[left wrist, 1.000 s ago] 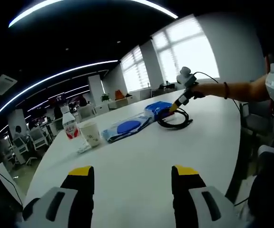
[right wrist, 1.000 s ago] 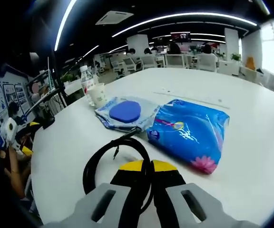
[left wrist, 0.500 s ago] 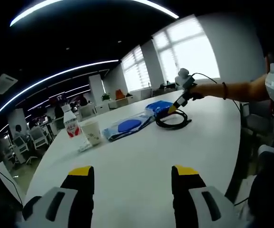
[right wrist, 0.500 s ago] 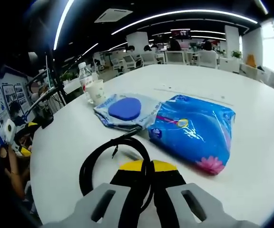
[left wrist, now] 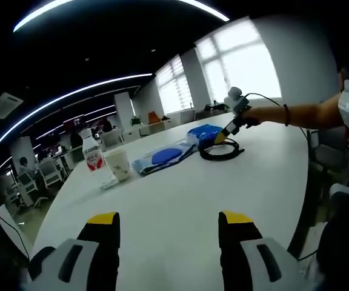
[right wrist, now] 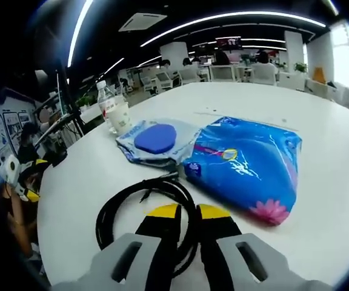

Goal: Arrange the tabletop items into an orderly group along one side of the table until the central work area is clear of visible clutter.

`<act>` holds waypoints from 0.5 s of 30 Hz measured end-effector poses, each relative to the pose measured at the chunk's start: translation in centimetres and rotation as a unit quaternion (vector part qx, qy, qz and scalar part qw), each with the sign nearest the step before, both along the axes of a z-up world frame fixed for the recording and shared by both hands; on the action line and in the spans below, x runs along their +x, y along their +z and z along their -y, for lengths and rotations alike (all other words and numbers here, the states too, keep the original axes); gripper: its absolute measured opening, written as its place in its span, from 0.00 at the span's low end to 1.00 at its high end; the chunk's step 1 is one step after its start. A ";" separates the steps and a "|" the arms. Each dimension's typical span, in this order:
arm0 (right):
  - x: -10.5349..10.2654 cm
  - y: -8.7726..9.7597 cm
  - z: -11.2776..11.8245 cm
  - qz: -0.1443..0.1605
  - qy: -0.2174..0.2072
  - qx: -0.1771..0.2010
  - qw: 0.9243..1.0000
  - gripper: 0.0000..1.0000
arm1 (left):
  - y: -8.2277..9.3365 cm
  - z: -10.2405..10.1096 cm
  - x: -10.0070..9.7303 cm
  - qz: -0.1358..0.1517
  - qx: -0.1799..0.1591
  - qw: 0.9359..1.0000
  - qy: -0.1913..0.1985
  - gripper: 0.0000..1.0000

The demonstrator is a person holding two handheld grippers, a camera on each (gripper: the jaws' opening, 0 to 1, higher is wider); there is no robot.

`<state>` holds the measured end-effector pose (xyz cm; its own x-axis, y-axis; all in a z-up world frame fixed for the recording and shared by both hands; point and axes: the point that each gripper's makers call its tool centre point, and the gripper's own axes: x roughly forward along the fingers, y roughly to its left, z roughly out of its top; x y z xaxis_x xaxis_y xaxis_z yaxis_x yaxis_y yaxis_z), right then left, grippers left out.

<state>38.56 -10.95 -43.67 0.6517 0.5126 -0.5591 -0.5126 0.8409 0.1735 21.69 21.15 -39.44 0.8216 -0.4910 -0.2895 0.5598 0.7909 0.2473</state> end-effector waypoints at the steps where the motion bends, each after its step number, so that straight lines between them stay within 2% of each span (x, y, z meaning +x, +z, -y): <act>1: -0.1 0.0 -0.2 -0.003 0.004 0.003 1.000 0.13 | 0.0 0.0 0.0 0.001 0.000 1.000 0.000 0.65; 8: -0.5 0.1 -0.4 0.005 0.012 0.003 1.000 0.21 | 0.1 -0.1 0.0 0.000 -0.006 1.000 0.003 0.67; 12: -0.8 0.4 -0.6 0.017 0.015 0.009 1.000 0.35 | 0.2 -0.2 0.1 0.001 -0.011 1.000 0.005 0.68; 15: -1.0 0.7 -0.6 0.030 0.018 0.009 0.999 0.38 | 0.2 -0.1 0.1 0.003 -0.008 1.000 0.003 0.68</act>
